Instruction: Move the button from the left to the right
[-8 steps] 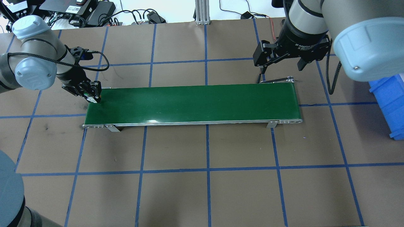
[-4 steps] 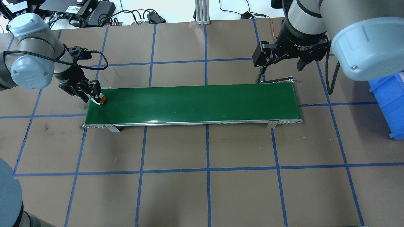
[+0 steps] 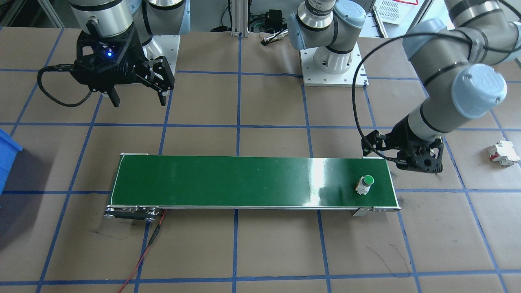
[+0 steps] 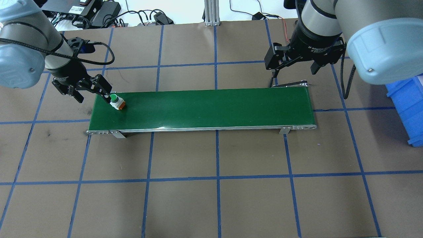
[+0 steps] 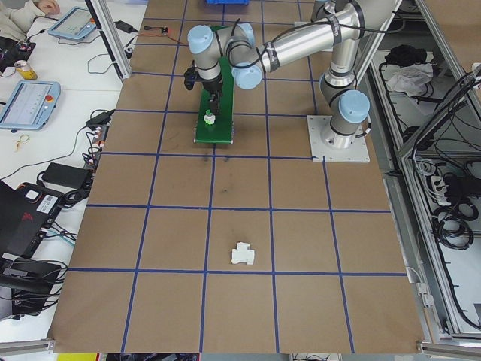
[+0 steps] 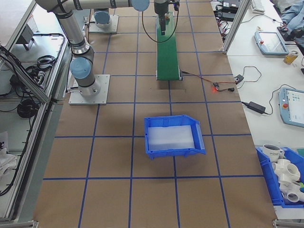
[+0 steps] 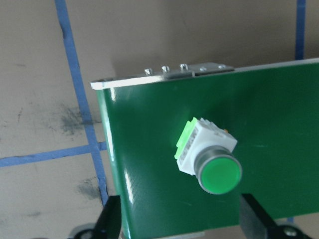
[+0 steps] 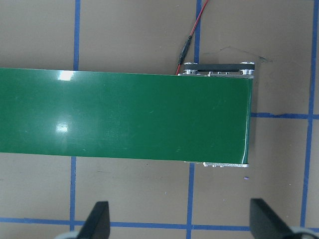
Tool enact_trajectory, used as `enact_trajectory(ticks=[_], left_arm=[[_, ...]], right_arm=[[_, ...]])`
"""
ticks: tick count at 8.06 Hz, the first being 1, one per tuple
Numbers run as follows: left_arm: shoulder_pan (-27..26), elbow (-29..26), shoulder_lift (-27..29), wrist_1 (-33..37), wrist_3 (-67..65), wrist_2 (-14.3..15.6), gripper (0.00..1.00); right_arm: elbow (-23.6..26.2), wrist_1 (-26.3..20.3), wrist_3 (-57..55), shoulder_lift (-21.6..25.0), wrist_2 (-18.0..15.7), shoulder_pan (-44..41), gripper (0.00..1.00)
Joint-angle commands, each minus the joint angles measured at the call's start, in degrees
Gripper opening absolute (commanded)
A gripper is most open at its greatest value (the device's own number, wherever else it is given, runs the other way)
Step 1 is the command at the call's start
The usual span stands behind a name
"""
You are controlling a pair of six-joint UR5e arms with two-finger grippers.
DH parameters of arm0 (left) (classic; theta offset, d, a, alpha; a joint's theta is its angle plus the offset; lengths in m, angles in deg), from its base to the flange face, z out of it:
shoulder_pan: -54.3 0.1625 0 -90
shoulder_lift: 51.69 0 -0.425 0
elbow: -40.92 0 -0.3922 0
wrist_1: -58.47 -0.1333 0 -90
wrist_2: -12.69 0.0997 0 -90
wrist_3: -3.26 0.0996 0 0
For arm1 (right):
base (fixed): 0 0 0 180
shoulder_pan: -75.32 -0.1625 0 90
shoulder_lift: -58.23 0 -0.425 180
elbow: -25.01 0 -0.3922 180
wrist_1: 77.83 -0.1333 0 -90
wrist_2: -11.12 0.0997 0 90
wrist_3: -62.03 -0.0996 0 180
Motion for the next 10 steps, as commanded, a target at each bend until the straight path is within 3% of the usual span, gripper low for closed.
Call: enact_trajectory(ticks=[1, 4, 6, 8, 10], left_arm=[[-2.92, -0.12, -10.47, 8.33, -2.89, 0.1, 1.0], [-2.92, -0.2, -11.2, 8.09, -7.62, 0.28, 1.0], [-2.92, -0.12, -10.85, 7.91, -7.82, 0.89, 1.0], [-2.92, 0.32, -10.85, 6.78, -7.73, 0.8, 1.0], [-2.92, 0.5, -10.76, 5.71, -7.64, 0.89, 1.0]], right_arm=[[-0.26, 0.73, 0.86, -0.6, -1.03, 0.0, 1.0], [-0.62, 2.3, 0.77, -2.17, -0.77, 0.0, 1.0], [-0.7, 11.32, -0.28, -5.25, 0.02, -0.09, 1.0], [-0.7, 11.89, -0.28, -7.01, -0.94, -0.09, 1.0], [-0.62, 14.16, -1.15, -11.91, 0.01, -0.09, 1.0]])
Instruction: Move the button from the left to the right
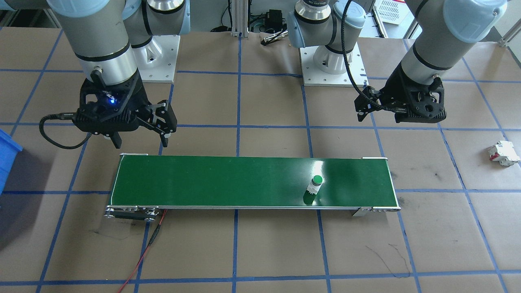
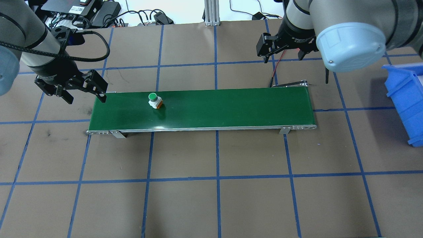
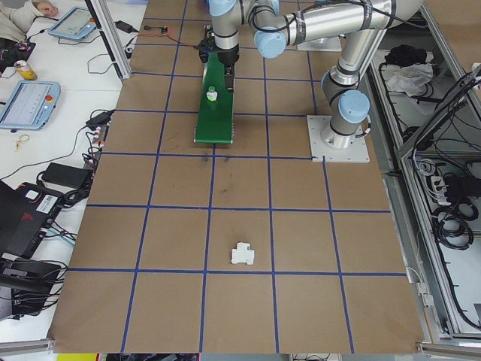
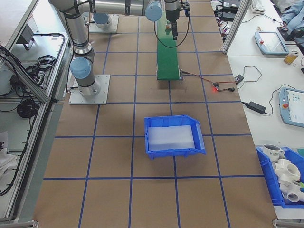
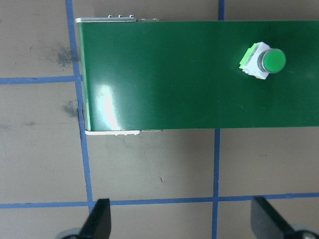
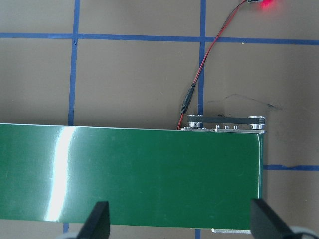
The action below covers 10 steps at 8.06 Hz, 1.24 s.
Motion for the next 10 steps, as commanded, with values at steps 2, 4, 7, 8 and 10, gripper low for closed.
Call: enact_trajectory(ticks=[2, 4, 7, 8, 10], left_arm=[[0.09, 0.14, 0.17, -0.86, 0.2, 0.29, 1.0], [0.09, 0.23, 0.35, -0.86, 0.47, 0.73, 1.0], [0.61, 0.32, 0.53, -2.16, 0.73, 0.82, 1.0], [0.61, 0.32, 0.53, -2.44, 0.73, 0.82, 1.0], [0.61, 0.32, 0.7, -2.53, 0.64, 4.56, 1.0]], right_arm=[[0.08, 5.46, -1.77, -8.62, 2.61, 0.0, 1.0], [1.31, 7.47, -6.58, -9.95, 2.72, 0.0, 1.0], [4.21, 7.22, -19.22, -9.86, 7.78, 0.0, 1.0], [4.22, 7.4, -22.57, -9.95, 10.6, -0.18, 1.0], [4.3, 8.89, -26.54, -9.95, 11.42, -1.32, 1.0]])
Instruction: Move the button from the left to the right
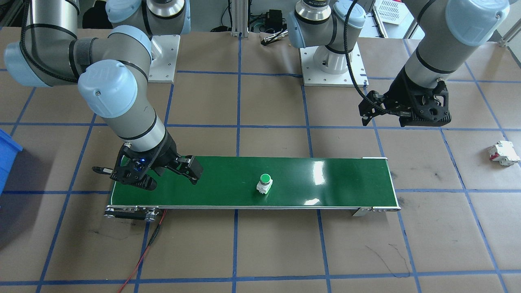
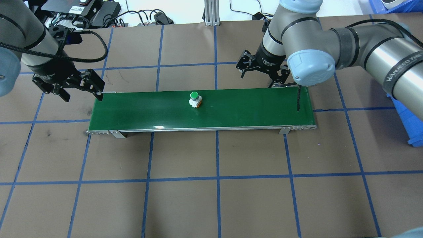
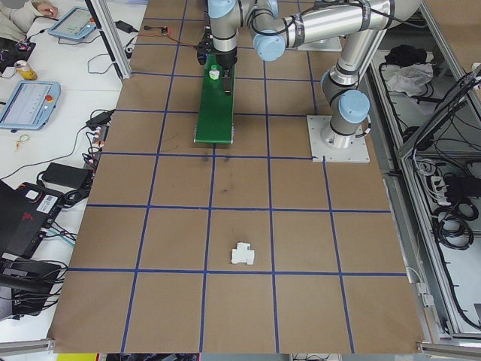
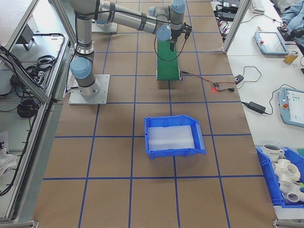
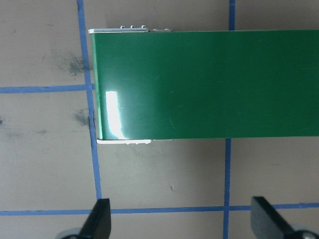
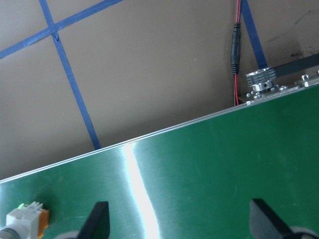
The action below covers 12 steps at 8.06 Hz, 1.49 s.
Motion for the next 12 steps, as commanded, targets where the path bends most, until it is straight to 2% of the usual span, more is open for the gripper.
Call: enact_trajectory(ticks=[1, 2, 3, 4, 5, 6, 8, 9, 10, 11, 12], left_arm=[[-0.06, 0.09, 0.14, -0.43, -0.42, 8.29, 1.0], [-0.06, 0.09, 0.14, -0.69, -0.69, 8.25, 1.0], [-0.06, 0.0, 0.23, -0.78, -1.04, 8.16, 1.0], [-0.06, 0.0, 0.15, -1.57, -1.04, 5.81, 1.0], [-0.06, 0.0, 0.14, -1.58, -2.17, -0.39, 1.0], [-0.06, 0.0, 0.14, -2.18, -3.84, -1.58, 1.0], [-0.06, 0.09, 0.14, -2.37, -4.12, -1.59, 1.0], [-0.06, 0.18, 0.14, -2.37, -3.68, -1.59, 1.0], [-0.15, 0.18, -0.03, -2.37, -3.59, -1.59, 1.0], [-0.06, 0.09, -0.03, -2.45, -3.33, -1.59, 1.0], [-0.06, 0.09, -0.2, -2.45, -3.33, -1.59, 1.0]], right_arm=[[0.18, 2.84, -6.82, -0.2, 1.47, -2.33, 1.0], [0.18, 5.55, -9.63, -0.81, 1.38, -2.69, 1.0], [0.18, 6.02, -13.57, -1.25, 1.38, -3.57, 1.0], [0.18, 6.19, -14.39, -1.96, 1.29, -4.88, 1.0], [0.18, 6.11, -15.36, -2.92, 1.29, -5.59, 1.0], [0.18, 6.2, -16.94, -3.8, 1.29, -6.64, 1.0], [0.61, 5.59, -17.39, -4.6, 0.16, -6.74, 1.0], [1.75, 5.58, -17.04, -5.12, -2.11, -6.65, 0.94], [2.11, 5.49, -16.08, -5.47, -7.1, -6.65, 0.95], [2.28, 5.41, -15.2, -5.83, -8.71, -6.65, 0.87], [2.29, 4.88, -11.54, -6.18, -10.55, -6.48, 0.64]])
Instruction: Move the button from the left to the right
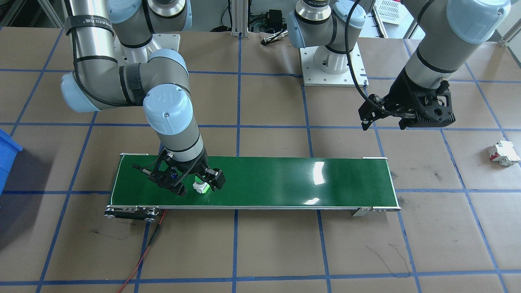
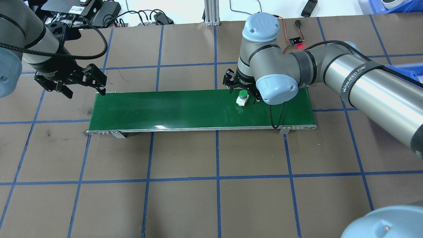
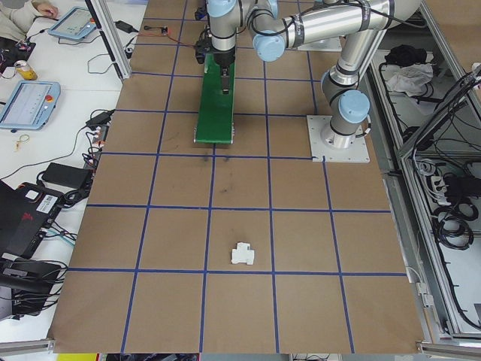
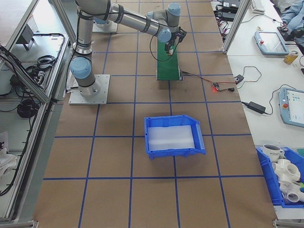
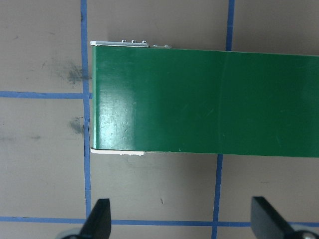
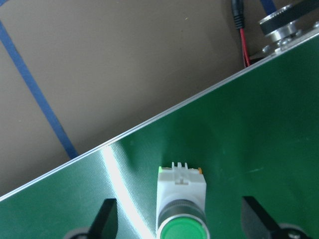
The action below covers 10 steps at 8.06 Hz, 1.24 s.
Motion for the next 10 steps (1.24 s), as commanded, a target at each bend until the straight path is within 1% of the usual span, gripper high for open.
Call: enact_trajectory(ticks=[1, 2, 3, 4, 6, 7, 8, 9, 10], left_arm=[[0.03, -0.04, -0.39, -0.05, 0.19, -0.02, 1.0], [0.03, 0.04, -0.39, 0.03, 0.28, -0.02, 1.0], [0.03, 0.04, -0.22, 0.04, 0.28, -0.02, 1.0], [0.03, 0.04, -0.3, -0.05, 0.54, -0.02, 1.0], [0.03, -0.04, -0.39, -0.05, 0.45, -0.36, 1.0], [0.03, -0.04, -0.39, -0.05, 0.54, -0.37, 1.0], [0.03, -0.04, -0.04, -1.71, 0.54, -0.37, 1.0], [0.03, 0.39, -0.12, -3.46, 0.63, -0.54, 1.0], [0.03, 0.92, -0.21, -3.65, 0.63, -0.37, 1.0]], right_arm=[[0.29, -2.93, 5.75, -0.67, -4.95, 0.52, 0.37], [0.29, -3.31, 7.42, -0.41, -4.96, 1.74, 0.17], [0.12, -3.31, 12.4, 0.03, -5.05, 4.36, 0.05], [0.03, -3.66, 16.45, 0.82, -4.96, 8.13, 0.0], [-3.03, -6.29, 20.86, 1.7, -4.96, 11.32, 0.0], [-5.14, -9.78, 26.8, 2.92, -5.92, 13.94, 0.0], [-5.85, -11.12, 35.91, 4.15, -5.93, 18.41, 0.0], [-6.03, -13.74, 48.53, 5.99, -5.32, 24.28, 0.0], [-6.3, -15.16, 58.05, 8.19, -5.14, 29.47, 0.0]])
